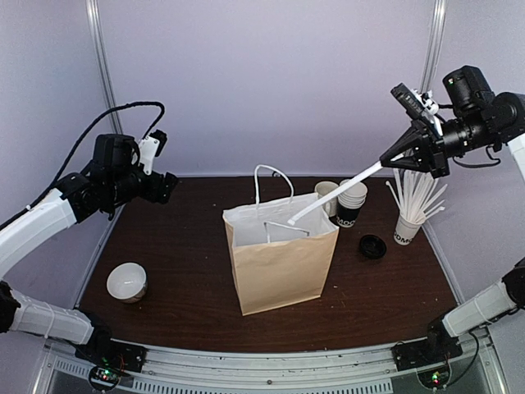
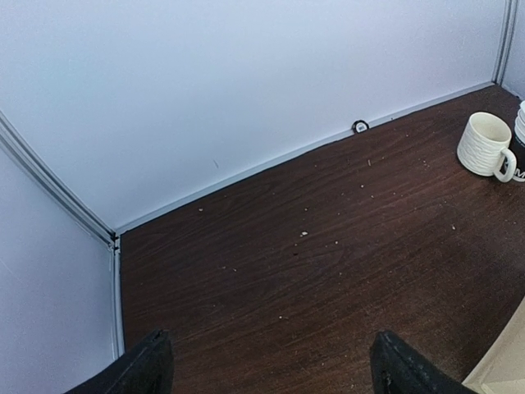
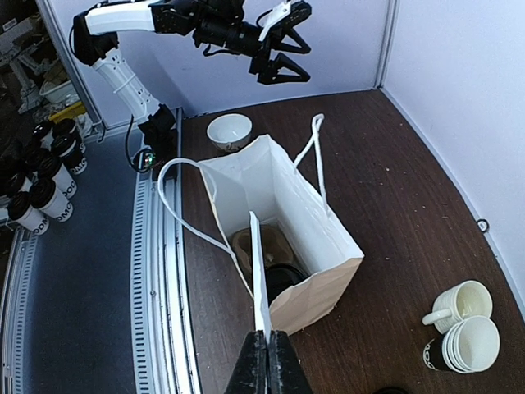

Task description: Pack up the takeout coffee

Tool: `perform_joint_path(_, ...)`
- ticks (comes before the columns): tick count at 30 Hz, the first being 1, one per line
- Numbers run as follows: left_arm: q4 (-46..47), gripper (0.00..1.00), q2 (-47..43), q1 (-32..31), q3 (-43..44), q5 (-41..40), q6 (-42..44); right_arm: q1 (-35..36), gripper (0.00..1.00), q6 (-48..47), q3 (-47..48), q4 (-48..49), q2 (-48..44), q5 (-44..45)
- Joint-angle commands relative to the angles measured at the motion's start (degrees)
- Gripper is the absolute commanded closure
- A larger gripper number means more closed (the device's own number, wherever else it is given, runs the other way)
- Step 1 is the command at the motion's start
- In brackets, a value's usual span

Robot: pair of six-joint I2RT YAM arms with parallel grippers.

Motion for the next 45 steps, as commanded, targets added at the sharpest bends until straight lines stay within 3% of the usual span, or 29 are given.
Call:
perform_joint_path(1, 3.1, 0.14, 0.0, 0.9, -0.3, 0.4, 0.4, 6.3, 1.00, -1.2, -0.3, -0.4, 4.1, 5.8)
perform_joint_path(10, 2.9, 0.14, -1.2, 1.0, -0.5, 1.2, 0.5, 18.3, 1.00, -0.3, 5.0, 1.7, 14.1, 18.3)
perform_joint_path(20, 2.5, 0.14, -1.4, 1.0, -0.3, 3.3, 0.2, 27.3, 1.00, 1.7, 12.2, 1.9, 26.6, 23.9)
perform_joint_path(21, 2.5, 0.14, -1.5, 1.0, -0.4, 3.5, 0.1, 27.7, 0.98, 1.9, 12.7, 1.8, 27.6, 24.1)
perform_joint_path(26, 2.5, 0.14, -1.6, 1.0, -0.4, 4.2, 0.0, 27.7, 0.60, 2.3, 14.5, 2.0, 28.1, 27.3)
perform_joint_path(29, 2.4, 0.14, -1.7, 1.0, -0.3, 4.5, -0.1, 25.9, 0.44, 1.8, 14.1, 2.0, 25.1, 27.3)
perform_joint_path(36, 2.3, 0.14, -2.2, 1.0, -0.2, 4.4, -0.2, 14.4, 0.39, 2.4, 5.7, 5.6, 14.8, 29.4)
perform_joint_path(43, 2.3, 0.14, -2.5, 1.0, -0.2, 4.4, -0.6, -5.6, 0.39, 11.0, -21.9, 28.1, -0.5, 35.7)
perform_joint_path(45, 2.2, 0.14, -2.3, 1.0, -0.1, 4.4, -0.8, -10.9, 0.26, 14.8, -29.9, 35.5, -4.5, 37.1)
